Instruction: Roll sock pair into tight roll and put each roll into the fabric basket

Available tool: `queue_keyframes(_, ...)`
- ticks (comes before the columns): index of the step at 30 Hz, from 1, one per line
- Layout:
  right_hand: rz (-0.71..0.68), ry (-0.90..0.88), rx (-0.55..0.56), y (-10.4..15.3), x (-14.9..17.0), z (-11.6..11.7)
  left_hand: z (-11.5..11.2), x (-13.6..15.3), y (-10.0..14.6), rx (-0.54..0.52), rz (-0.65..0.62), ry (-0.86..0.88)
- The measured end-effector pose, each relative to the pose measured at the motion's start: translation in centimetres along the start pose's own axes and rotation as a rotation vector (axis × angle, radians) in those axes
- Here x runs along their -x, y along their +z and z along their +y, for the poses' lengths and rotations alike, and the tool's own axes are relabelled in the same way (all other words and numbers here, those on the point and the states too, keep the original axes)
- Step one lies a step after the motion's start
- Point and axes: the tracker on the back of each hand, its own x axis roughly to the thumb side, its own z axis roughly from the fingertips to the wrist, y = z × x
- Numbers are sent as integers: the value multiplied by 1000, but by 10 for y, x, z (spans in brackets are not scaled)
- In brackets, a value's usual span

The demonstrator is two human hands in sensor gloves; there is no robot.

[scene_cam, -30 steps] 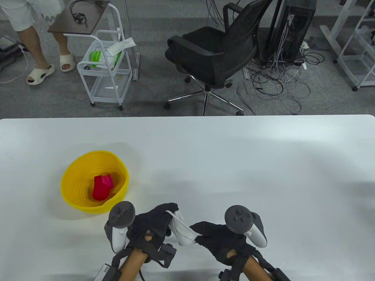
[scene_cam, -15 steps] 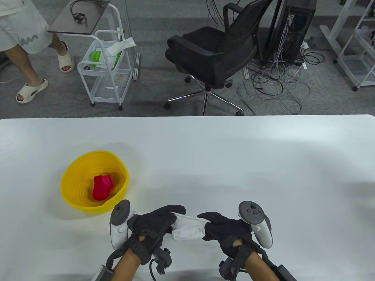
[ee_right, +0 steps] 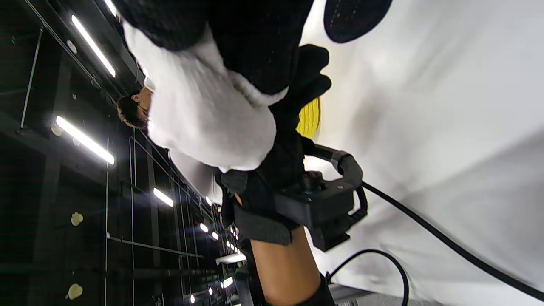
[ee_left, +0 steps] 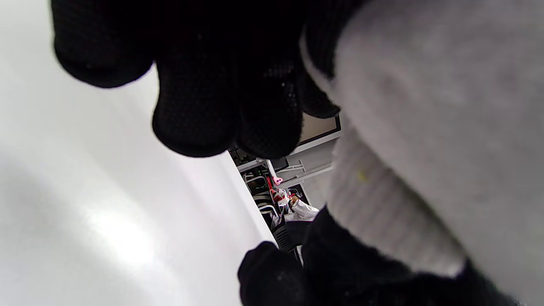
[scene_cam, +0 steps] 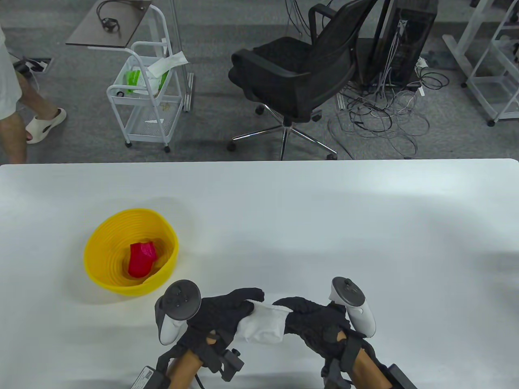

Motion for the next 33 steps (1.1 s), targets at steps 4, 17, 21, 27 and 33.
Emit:
queue_keyframes(4, 40, 107, 108, 1, 3, -5, 1, 3, 1, 23, 25, 2)
queue_keyframes(17, 237, 401, 564, 12, 16, -41, 61, -1, 14, -220, 120, -188)
queue_keyframes(21, 242, 414, 575, 13, 16, -41, 83, 0, 22, -351, 123, -191)
queue_keyframes(27, 248, 456, 590, 13, 17, -42, 113, -6, 37, -550, 134, -206)
queue_keyframes(33, 264, 479, 593, 12, 17, -42, 145, 3, 52, -721, 260, -111)
